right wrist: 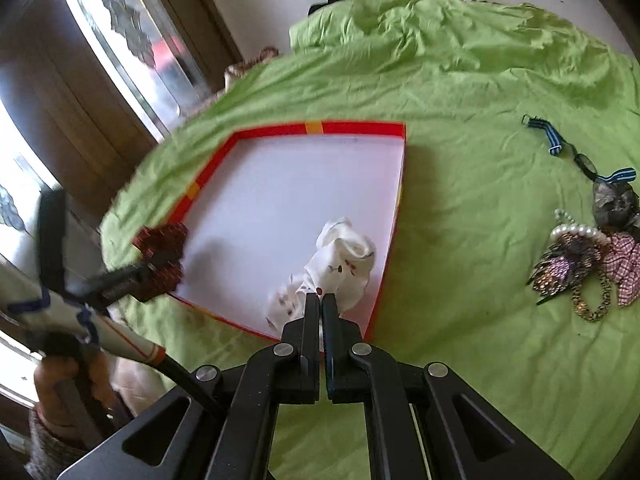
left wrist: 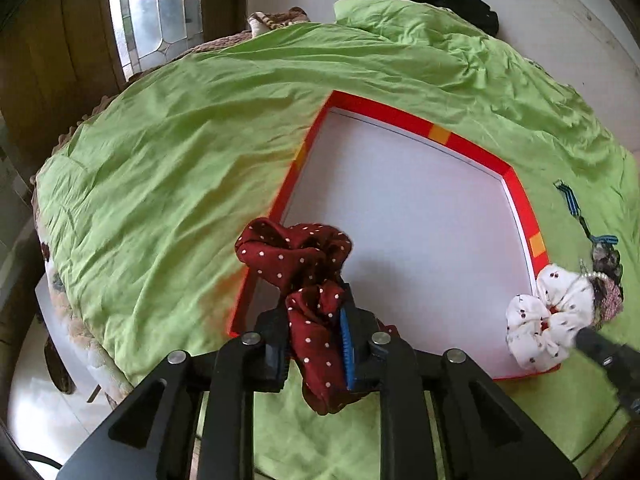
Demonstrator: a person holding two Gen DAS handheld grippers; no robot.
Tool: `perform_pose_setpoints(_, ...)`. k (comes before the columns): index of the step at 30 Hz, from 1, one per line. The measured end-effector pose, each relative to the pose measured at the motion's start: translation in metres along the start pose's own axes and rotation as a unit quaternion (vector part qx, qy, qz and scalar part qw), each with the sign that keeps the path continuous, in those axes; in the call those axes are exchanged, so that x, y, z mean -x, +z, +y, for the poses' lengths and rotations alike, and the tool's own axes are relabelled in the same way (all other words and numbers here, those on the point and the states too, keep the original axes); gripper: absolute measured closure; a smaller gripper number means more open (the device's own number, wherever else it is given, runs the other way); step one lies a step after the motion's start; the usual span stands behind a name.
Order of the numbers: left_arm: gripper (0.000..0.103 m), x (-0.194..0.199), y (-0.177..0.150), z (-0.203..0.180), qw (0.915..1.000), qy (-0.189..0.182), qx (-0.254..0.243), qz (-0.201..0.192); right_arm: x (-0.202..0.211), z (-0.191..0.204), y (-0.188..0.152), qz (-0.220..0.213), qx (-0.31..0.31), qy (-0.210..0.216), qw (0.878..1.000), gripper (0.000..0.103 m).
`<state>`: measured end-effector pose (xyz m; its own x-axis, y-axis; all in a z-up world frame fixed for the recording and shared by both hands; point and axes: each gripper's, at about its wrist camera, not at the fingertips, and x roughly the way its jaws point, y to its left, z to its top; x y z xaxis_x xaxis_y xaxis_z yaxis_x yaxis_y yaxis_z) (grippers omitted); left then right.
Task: Organize jewelry
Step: 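Carry both scrunchies to the red-rimmed box and release them inside, then move both tools back toward the remaining accessory pile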
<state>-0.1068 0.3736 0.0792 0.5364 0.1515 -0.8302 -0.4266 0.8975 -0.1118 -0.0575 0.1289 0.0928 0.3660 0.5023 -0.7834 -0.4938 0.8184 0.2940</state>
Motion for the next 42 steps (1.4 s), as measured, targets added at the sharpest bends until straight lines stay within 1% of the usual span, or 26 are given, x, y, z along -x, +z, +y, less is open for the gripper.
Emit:
perform_pose_setpoints(2, 0.074, 0.001, 0.001, 0.001, 1.0000, -0.006, 0.003, -0.004, -0.004, 0.001, -0.003, 0.005, 0.005, -0.013, 1.000, 0.100)
perform_pose_setpoints(3, 0.070, 0.003, 0.001, 0.003, 0.9999, -0.008, 0.006, -0.007, -0.005, 0.001, -0.003, 0.005, 0.007, -0.018, 1.000, 0.098)
perform_pose_setpoints(4, 0.065, 0.006, 0.001, 0.004, 0.9998, -0.011, 0.011, -0.011, -0.004, 0.002, -0.004, 0.007, 0.012, -0.025, 1.000, 0.096)
perform_pose_setpoints(5, 0.062, 0.009, 0.001, 0.004, 0.9997, -0.014, 0.016, -0.015, -0.003, 0.002, -0.004, 0.007, 0.015, -0.031, 0.999, 0.092)
perform_pose_setpoints(6, 0.060, 0.011, 0.001, 0.005, 0.9995, -0.018, 0.021, -0.018, 0.000, 0.005, -0.004, 0.004, 0.024, -0.043, 0.999, 0.081)
perform_pose_setpoints(7, 0.057, 0.014, 0.001, 0.006, 0.9992, -0.022, 0.027, -0.022, 0.004, 0.008, -0.005, 0.000, 0.032, -0.057, 0.998, 0.073)
perform_pose_setpoints(8, 0.054, 0.018, 0.001, 0.006, 0.9989, -0.025, 0.031, -0.025, 0.009, 0.010, -0.007, -0.006, 0.038, -0.070, 0.997, 0.060)
perform_pose_setpoints(9, 0.053, 0.022, 0.001, 0.005, 0.9986, -0.027, 0.035, -0.029, 0.015, 0.013, -0.009, -0.015, 0.045, -0.081, 0.996, 0.052)
perform_pose_setpoints(10, 0.051, 0.027, 0.000, 0.005, 0.9983, -0.028, 0.038, -0.034, 0.022, 0.016, -0.011, -0.023, 0.053, -0.093, 0.994, 0.050)
perform_pose_setpoints(11, 0.049, 0.032, -0.001, 0.003, 0.9981, -0.027, 0.039, -0.039, 0.027, 0.019, -0.012, -0.027, 0.059, -0.102, 0.993, 0.050)
perform_pose_setpoints(13, 0.046, 0.043, -0.005, 0.000, 0.9977, -0.025, 0.040, -0.048, 0.040, 0.026, -0.019, -0.040, 0.079, -0.134, 0.987, 0.048)
perform_pose_setpoints(14, 0.045, 0.048, -0.006, -0.002, 0.9975, -0.025, 0.039, -0.052, 0.046, 0.029, -0.020, -0.046, 0.085, -0.148, 0.984, 0.046)
perform_pose_setpoints(15, 0.044, 0.052, -0.008, -0.004, 0.9974, -0.025, 0.038, -0.056, 0.051, 0.030, -0.023, -0.051, 0.090, -0.159, 0.982, 0.044)
perform_pose_setpoints(17, 0.043, 0.062, -0.013, -0.010, 0.9972, -0.023, 0.033, -0.064, 0.061, 0.031, -0.026, -0.060, 0.096, -0.179, 0.977, 0.042)
perform_pose_setpoints(21, 0.043, 0.076, -0.020, -0.025, 0.9972, -0.017, 0.018, -0.070, 0.078, 0.028, -0.034, -0.067, 0.096, -0.213, 0.970, 0.042)
perform_pose_setpoints(26, 0.043, 0.085, -0.026, -0.047, 0.9970, -0.012, -0.008, -0.076, 0.095, 0.012, -0.040, -0.068, 0.074, -0.236, 0.967, 0.041)
perform_pose_setpoints(32, 0.043, 0.091, -0.038, -0.077, 0.9965, -0.012, -0.044, -0.070, 0.117, -0.007, -0.054, -0.080, 0.054, -0.262, 0.960, 0.039)
perform_pose_setpoints(42, 0.043, 0.101, -0.054, -0.135, 0.9921, -0.021, -0.102, -0.070, 0.144, -0.043, -0.071, -0.092, 0.019, -0.287, 0.953, 0.036)
